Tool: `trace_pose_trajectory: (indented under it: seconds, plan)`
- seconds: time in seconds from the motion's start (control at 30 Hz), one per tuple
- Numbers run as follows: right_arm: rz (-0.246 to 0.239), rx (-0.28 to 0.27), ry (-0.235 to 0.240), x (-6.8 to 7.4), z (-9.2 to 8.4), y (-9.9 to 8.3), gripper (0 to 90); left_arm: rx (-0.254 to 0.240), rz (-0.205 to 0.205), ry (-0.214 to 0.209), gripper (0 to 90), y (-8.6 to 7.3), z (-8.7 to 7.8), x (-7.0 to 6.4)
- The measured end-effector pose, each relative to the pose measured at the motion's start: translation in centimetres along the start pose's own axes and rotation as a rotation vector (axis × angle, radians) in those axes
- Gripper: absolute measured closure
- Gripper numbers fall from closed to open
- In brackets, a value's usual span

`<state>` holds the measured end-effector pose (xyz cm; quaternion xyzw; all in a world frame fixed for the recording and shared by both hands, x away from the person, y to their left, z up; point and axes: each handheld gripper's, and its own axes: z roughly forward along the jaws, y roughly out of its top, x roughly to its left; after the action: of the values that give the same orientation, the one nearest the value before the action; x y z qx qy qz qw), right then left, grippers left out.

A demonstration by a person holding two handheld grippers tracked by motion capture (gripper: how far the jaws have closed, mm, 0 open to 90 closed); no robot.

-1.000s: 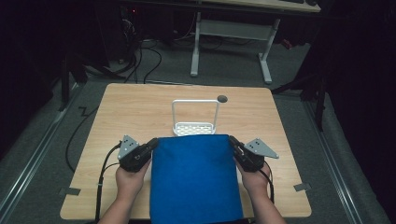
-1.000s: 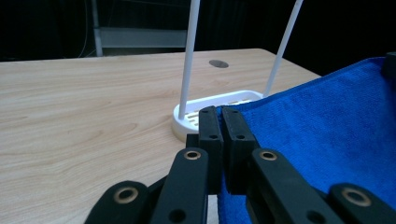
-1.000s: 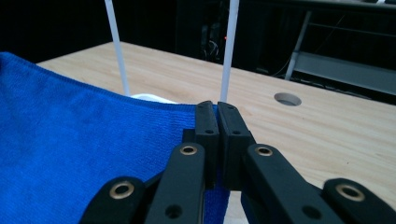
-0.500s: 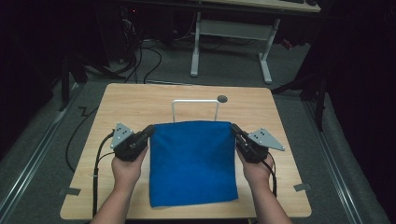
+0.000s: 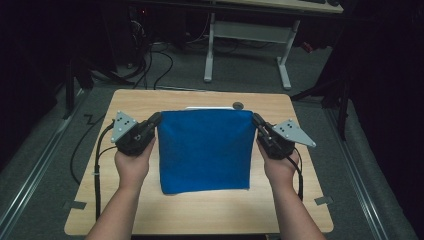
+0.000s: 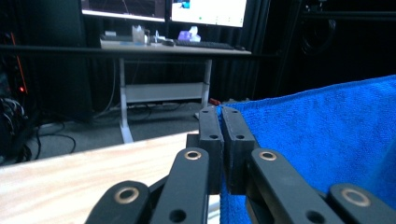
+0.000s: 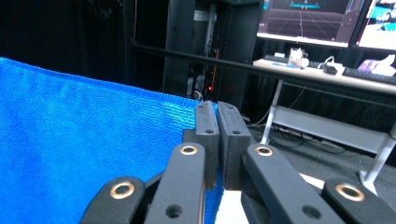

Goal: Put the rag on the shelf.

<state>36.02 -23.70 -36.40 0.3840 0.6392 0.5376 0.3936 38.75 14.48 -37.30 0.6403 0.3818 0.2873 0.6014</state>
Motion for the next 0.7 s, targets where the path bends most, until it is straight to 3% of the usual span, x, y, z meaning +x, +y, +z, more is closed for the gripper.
trace_pose_trajectory:
  seconds: [0.47,0.7]
  plan:
    - [-0.024,-0.08,-0.012,-0.3,-0.4,4.0,88.8,-0.079,0.053,0.017,88.2,5.0,-0.5,-0.1]
    - [-0.029,-0.099,-0.015,-0.4,-0.5,5.2,88.9,-0.097,0.075,0.018,88.2,6.2,-0.5,-0.4]
